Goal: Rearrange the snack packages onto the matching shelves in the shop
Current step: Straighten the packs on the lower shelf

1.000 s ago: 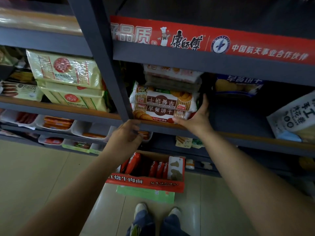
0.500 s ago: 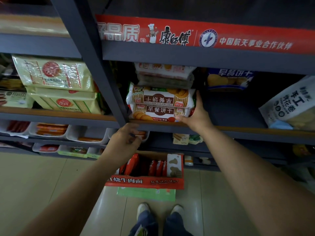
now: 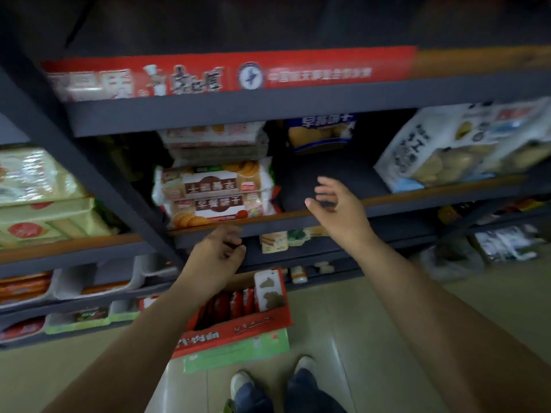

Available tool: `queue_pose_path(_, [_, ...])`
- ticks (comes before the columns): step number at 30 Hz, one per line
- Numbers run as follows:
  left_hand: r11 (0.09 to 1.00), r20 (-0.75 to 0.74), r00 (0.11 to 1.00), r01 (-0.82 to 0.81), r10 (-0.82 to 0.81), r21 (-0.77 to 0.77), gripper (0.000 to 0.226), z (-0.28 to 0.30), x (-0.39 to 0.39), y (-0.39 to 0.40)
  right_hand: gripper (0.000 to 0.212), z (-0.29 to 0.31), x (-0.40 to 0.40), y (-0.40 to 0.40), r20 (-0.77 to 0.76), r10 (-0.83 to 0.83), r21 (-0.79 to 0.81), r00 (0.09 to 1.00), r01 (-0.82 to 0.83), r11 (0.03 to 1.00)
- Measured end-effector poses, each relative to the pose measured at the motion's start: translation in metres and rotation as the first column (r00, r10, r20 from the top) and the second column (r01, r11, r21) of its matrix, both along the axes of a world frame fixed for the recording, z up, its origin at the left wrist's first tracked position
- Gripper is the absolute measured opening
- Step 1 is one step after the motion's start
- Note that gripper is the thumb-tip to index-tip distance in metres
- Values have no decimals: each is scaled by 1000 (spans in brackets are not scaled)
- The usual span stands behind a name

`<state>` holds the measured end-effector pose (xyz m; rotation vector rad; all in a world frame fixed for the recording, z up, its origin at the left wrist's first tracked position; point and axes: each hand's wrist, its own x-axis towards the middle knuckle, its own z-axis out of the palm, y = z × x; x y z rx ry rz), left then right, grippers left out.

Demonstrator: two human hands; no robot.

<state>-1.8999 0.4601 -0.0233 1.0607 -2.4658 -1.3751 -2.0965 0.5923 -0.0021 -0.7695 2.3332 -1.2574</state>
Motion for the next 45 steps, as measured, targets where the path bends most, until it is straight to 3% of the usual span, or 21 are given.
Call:
queue_pose_path(6, [976, -58, 975, 215, -216, -14, 28, 26, -90, 51, 35, 21, -65, 128, -65, -278, -25, 958, 277, 961])
queue_pose_path(11, [954, -20, 954, 300, -300, -16, 64, 38, -194, 91, 31, 21, -142, 200, -109, -432, -28, 895, 432, 902])
queue_pose_path(18, [975, -137, 982, 154, -133, 158, 133, 39, -336, 135, 36, 14, -247, 253, -35, -429, -30, 903, 428, 903])
queue_pose_path(20, [962, -223, 971, 134, -80, 238, 143, 38, -362, 134, 37, 13, -273, 264, -36, -426, -35, 904, 425, 904])
queue_pose_path(23, [922, -330, 942, 174, -54, 347, 118, 28, -382, 130, 39, 12, -303, 277, -29, -441, -35, 897, 440, 897])
queue_pose_path(26, [917, -354, 934, 105, 41, 386, 84, 32, -384, 133, 34, 10, -322, 289, -24, -436, -32, 899, 436, 900])
queue_pose_path(31, [913, -310, 950, 104, 25, 394, 68, 41, -378, 130, 33, 6, -340, 296, -10, -391, -60, 920, 390, 919])
queue_pose_path(35, [904, -301, 954, 118, 13, 411, 64, 41, -377, 129, 35, 7, -342, 288, 16, -368, -77, 930, 368, 927])
queue_pose_path(38, [913, -254, 967, 120, -18, 390, 74, 44, -376, 126, 35, 10, -339, 280, 40, -335, -87, 941, 337, 937])
queue_pose_path(41, [952, -197, 978, 125, -71, 278, 85, 53, -369, 130, 35, 21, -333, 272, 43, -290, -100, 956, 292, 951])
queue_pose_path(45, [996, -111, 994, 21, -11, 85, 74, 65, -346, 141, 33, 50, -321, 275, -30, -205, -142, 978, 199, 970])
